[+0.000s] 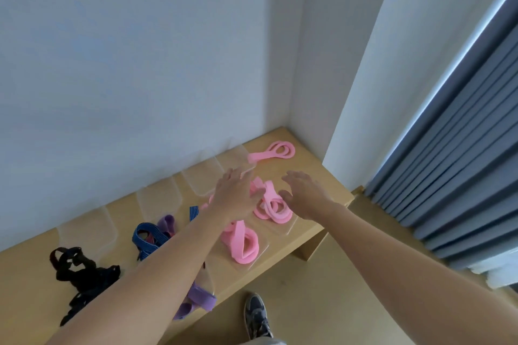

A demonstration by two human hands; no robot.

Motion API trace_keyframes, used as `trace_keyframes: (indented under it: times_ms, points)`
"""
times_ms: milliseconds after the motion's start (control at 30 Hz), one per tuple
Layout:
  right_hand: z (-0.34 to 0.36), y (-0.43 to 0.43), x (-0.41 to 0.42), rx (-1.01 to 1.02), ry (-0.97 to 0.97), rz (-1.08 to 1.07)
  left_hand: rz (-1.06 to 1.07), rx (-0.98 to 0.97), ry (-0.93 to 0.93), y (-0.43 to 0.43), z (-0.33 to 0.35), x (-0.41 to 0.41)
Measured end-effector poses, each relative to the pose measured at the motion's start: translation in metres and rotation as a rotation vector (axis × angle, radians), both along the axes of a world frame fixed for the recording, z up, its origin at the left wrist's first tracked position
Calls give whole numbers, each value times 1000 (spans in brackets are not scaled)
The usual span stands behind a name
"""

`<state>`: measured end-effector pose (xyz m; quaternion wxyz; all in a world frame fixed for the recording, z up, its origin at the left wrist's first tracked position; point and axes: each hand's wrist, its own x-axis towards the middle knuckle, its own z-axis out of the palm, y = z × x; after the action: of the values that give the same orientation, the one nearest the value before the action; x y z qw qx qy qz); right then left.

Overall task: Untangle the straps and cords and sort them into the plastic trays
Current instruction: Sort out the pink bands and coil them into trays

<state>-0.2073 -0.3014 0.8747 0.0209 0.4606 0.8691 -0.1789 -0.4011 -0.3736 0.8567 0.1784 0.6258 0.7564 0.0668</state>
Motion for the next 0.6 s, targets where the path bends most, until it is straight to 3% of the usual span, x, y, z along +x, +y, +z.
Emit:
trace_keyframes:
  times_ms: [200,600]
  points:
    - [-17,71,-22,-21,-77,-3,-1,-55,2,81,-16,-16]
    - [-61,175,-77,-62,-182,155,94,-124,2,147,-45,-48]
